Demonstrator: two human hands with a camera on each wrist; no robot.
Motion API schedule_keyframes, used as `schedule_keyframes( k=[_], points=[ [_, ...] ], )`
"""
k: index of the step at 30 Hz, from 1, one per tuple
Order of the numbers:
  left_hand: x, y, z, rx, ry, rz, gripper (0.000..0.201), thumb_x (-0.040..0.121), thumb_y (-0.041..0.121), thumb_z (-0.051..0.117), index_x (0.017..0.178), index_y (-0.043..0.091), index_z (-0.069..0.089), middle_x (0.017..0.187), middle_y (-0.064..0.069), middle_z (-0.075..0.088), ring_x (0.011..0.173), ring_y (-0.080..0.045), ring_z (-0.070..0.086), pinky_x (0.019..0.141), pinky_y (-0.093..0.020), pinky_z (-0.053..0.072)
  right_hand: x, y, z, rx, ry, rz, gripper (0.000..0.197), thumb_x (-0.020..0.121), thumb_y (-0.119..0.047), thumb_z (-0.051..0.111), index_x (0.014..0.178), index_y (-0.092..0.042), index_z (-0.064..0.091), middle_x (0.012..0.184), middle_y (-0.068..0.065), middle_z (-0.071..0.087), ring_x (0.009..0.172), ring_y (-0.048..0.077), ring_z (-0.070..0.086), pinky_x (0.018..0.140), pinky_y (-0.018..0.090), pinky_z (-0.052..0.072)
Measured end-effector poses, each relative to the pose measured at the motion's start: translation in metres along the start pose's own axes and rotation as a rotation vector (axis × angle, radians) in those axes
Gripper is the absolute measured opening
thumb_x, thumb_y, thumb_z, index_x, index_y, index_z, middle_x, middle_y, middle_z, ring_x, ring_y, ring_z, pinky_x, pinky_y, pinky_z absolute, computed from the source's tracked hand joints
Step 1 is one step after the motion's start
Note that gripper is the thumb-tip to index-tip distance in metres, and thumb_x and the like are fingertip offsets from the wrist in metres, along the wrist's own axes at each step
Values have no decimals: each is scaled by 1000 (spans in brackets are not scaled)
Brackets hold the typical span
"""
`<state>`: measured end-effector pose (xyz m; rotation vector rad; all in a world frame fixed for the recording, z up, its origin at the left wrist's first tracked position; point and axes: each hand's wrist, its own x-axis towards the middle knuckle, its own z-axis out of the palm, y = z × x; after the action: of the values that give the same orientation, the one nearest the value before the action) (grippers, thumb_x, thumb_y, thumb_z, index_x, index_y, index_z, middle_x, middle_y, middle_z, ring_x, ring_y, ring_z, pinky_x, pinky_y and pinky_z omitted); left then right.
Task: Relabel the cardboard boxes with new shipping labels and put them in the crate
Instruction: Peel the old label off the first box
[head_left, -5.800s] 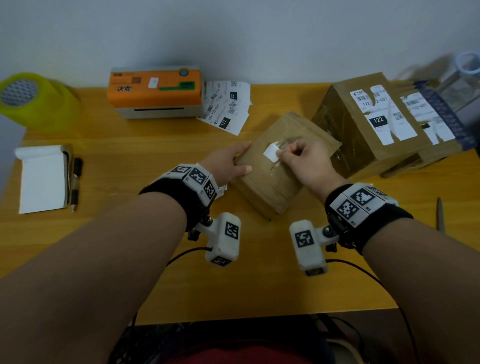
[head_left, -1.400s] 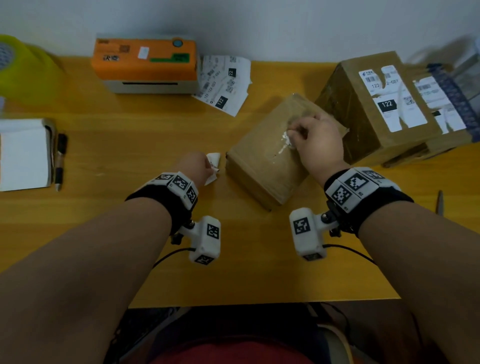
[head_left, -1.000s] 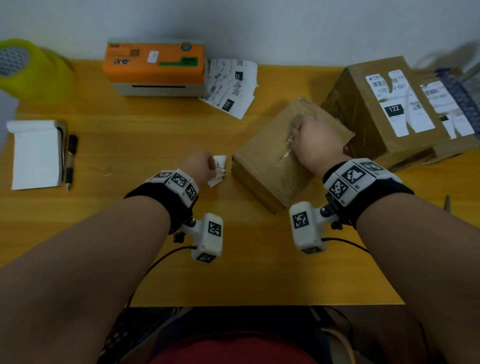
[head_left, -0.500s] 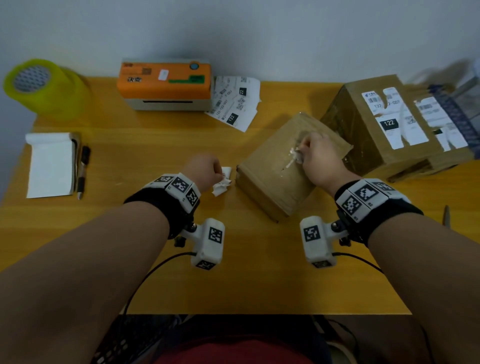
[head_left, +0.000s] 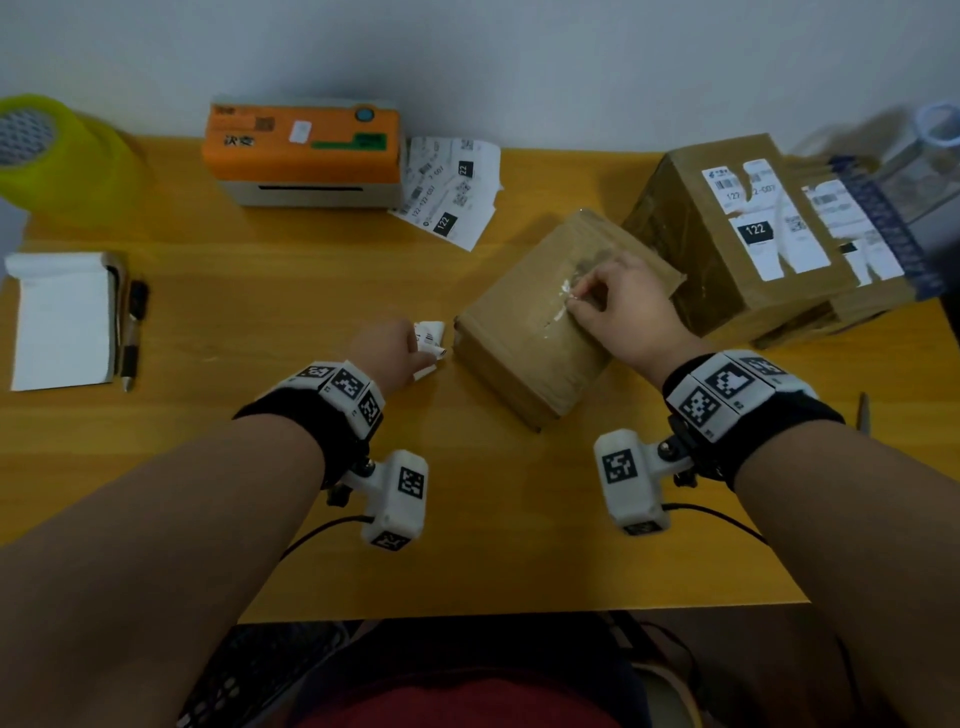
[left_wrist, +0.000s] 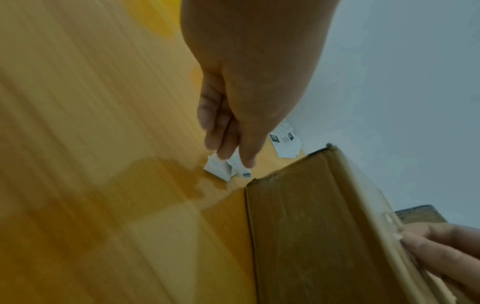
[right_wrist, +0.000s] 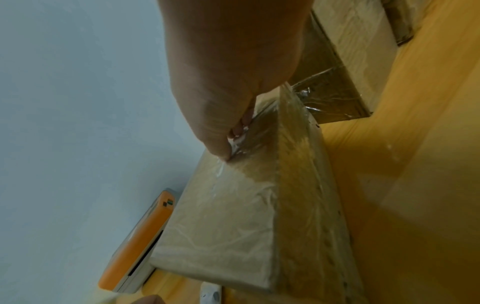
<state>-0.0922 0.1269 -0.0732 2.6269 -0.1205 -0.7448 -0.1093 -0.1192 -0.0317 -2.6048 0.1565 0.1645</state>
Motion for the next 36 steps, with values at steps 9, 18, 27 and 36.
schedule_keyframes(
  k=[9, 18, 27, 36],
  points=[
    [-7, 34, -24, -207, 303, 299, 5, 92, 20, 52, 88, 16, 51, 67, 4, 46, 58, -9, 40, 53, -21, 32, -4, 5, -7, 168, 60, -4, 9, 87, -19, 64, 85, -10, 60, 94, 4, 58, 91, 17, 52, 87, 31, 43],
    [2, 90, -23, -119, 71, 494, 23, 93, 20, 55, 113, 12, 64, 105, 1, 62, 99, -13, 57, 85, -23, 45, -6, 2, -12, 304, 31, -33, 19, 83, -8, 68, 96, -17, 57, 78, -4, 59, 78, 14, 59, 79, 27, 48],
    [13, 92, -17, -37, 42, 419, 24, 90, 19, 57, 113, 12, 61, 113, -4, 52, 98, -15, 53, 93, -26, 41, -2, -5, -9, -13, -29, 20, 14, 90, -17, 61, 97, -9, 69, 100, 7, 69, 96, 22, 62, 84, 27, 45],
    [11, 90, -16, -50, 15, 395, 27, 89, 20, 60, 115, 14, 60, 116, -4, 49, 103, -18, 53, 99, -33, 44, 13, -18, -3, -247, -161, 94, 10, 93, -14, 50, 84, -10, 53, 80, 8, 50, 90, 29, 60, 66, 29, 35]
  ],
)
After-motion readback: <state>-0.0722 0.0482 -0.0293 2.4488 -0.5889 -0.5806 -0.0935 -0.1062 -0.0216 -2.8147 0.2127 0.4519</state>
